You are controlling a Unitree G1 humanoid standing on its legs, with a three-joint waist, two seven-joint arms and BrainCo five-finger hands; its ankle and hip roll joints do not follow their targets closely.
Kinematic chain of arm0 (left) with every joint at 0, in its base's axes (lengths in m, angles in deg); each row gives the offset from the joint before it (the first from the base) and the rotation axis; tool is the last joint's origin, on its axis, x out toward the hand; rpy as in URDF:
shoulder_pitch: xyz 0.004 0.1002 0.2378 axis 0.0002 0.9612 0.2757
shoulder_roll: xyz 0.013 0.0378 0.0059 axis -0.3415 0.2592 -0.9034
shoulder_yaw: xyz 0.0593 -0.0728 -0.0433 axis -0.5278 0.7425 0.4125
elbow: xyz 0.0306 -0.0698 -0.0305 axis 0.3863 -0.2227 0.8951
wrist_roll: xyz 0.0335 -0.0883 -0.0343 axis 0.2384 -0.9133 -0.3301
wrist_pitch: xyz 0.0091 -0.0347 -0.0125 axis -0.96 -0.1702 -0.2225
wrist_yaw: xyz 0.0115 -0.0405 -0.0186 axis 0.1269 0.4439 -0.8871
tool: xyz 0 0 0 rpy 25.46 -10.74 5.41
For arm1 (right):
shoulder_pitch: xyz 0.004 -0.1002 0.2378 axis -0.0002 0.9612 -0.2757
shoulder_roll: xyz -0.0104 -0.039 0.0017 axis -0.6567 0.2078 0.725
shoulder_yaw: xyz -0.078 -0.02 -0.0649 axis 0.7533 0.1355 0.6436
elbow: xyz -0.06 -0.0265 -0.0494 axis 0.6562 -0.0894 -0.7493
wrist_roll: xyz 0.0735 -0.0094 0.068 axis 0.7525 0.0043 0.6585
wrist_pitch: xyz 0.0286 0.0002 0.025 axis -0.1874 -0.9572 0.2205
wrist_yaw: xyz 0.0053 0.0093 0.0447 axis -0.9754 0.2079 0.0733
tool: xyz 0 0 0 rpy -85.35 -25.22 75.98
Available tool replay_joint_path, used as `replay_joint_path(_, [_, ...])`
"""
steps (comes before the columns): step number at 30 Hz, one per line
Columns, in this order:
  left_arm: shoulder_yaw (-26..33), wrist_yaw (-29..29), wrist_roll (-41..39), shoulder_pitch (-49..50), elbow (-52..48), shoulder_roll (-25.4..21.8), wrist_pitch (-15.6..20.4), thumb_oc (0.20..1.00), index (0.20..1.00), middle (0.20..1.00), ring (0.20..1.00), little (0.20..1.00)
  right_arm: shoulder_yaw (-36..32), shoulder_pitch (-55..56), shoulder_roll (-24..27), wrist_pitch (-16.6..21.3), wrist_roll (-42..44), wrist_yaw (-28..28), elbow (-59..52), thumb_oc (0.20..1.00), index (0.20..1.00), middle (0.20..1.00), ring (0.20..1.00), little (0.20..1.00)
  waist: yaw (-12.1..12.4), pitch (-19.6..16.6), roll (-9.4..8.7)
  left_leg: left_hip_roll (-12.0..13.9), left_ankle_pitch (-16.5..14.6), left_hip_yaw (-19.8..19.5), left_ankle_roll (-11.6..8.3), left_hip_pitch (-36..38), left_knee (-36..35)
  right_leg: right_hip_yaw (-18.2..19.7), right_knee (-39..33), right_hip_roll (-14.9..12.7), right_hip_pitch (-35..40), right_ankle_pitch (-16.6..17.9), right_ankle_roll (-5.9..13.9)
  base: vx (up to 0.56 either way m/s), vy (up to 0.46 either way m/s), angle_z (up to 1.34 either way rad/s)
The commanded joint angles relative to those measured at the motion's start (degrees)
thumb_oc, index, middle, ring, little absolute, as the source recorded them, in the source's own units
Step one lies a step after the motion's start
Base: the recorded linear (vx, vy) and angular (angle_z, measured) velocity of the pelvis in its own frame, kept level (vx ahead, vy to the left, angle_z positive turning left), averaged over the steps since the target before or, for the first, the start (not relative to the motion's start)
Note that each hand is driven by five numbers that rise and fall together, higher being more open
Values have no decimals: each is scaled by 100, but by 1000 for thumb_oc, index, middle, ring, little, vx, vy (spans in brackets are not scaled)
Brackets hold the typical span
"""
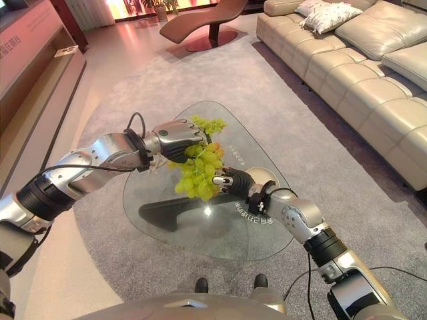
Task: Pick up fruits into the plate
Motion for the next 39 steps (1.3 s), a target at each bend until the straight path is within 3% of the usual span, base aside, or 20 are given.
replay_joint_path(1, [-12,-75,-37,-620,-91,147,126,200,200,200,200,200,-18,-221,-124,171,387,23,-397,1000,1000,1000,1000,1000,81,-179,-198,-410,-849,378,235,243,106,-288,76,-35,398,-703,217,0,0,0])
replay_joint_path(22, [-325,-17,249,-728,21,344,149,200,200,200,200,200,443,-238,-499,-403,1705,330,-561,1000,1000,1000,1000,1000,143,-155,-220,-405,-859,345,233,261,100,-333,65,-26,427,-716,225,0,0,0])
replay_joint_path(33, [-433,-23,358,-794,109,558,120,200,200,200,200,200,721,-285,-764,-434,1868,384,-603,1000,1000,1000,1000,1000,187,-152,-233,-408,-851,314,231,250,97,-336,54,-18,436,-724,220,0,0,0])
replay_joint_path(34, [-451,-36,366,-804,156,583,125,200,200,200,200,200,733,-296,-807,-400,1884,299,-599,457,457,457,457,457,189,-155,-234,-411,-850,304,230,250,95,-331,51,-13,436,-725,218,0,0,0])
replay_joint_path(35, [-450,-24,374,-799,155,590,119,200,200,200,200,200,731,-293,-825,-384,1877,272,-590,200,200,200,200,200,191,-155,-234,-411,-849,303,230,249,95,-329,52,-13,434,-723,219,0,0,0])
replay_joint_path(39, [-456,-45,435,-771,243,641,125,200,200,200,200,200,740,-286,-858,-364,1851,272,-543,200,200,200,200,200,182,-154,-232,-407,-850,312,228,246,92,-318,48,-14,428,-723,221,0,0,0])
